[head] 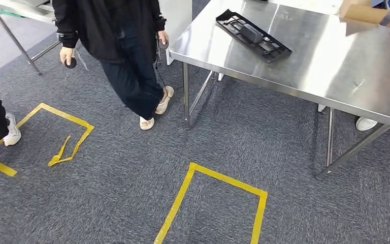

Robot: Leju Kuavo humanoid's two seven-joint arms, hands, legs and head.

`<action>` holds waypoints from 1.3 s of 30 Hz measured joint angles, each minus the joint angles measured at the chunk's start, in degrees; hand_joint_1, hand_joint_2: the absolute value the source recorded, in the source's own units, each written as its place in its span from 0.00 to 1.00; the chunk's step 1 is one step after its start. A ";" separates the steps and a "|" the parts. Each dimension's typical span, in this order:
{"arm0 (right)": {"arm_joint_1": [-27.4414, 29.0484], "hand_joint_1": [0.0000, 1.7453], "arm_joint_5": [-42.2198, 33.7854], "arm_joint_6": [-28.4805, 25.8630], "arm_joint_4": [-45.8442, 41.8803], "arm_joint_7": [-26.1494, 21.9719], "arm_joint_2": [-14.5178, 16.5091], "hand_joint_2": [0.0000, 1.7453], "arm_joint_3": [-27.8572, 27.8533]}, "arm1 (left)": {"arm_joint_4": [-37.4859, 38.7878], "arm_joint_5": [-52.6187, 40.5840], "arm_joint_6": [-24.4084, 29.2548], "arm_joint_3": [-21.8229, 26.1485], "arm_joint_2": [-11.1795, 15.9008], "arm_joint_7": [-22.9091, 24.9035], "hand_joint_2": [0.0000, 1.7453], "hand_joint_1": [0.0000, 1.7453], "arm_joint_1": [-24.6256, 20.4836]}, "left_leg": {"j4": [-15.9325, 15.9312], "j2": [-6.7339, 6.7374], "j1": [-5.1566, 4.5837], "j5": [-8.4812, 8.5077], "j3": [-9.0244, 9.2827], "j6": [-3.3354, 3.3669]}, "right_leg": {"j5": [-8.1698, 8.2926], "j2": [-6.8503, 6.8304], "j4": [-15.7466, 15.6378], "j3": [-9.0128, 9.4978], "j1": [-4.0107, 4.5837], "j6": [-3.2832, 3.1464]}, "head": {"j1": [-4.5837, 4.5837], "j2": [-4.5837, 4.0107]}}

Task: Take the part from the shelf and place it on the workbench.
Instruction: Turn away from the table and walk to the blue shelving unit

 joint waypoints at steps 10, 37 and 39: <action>0.45 0.00 0.18 -0.02 0.02 0.09 -0.10 0.00 0.09 | -0.01 0.72 0.12 0.03 -0.02 -0.16 0.00 0.00 0.13 | -0.63 -5.10 -1.24 2.66 -2.60 2.58 | -4.37 6.60 7.11 -1.48 0.05 0.09 | 0.42 0.00; 0.72 0.00 -0.58 -0.51 0.02 0.19 -0.04 0.00 0.40 | -0.01 0.53 0.69 -0.02 -0.28 -0.36 0.00 0.00 -0.26 | 0.05 -3.96 -0.91 3.60 -4.37 2.73 | -9.45 5.14 17.25 -6.42 -0.04 -0.81 | 0.64 0.00; 0.76 0.00 -0.60 -0.51 0.02 0.23 -0.07 0.00 0.40 | -0.01 0.53 0.69 -0.02 -0.30 -0.34 0.00 0.00 -0.12 | 0.08 -5.40 -0.96 3.85 -4.51 2.60 | -7.79 5.42 14.65 -5.16 -0.09 -0.06 | 0.68 0.00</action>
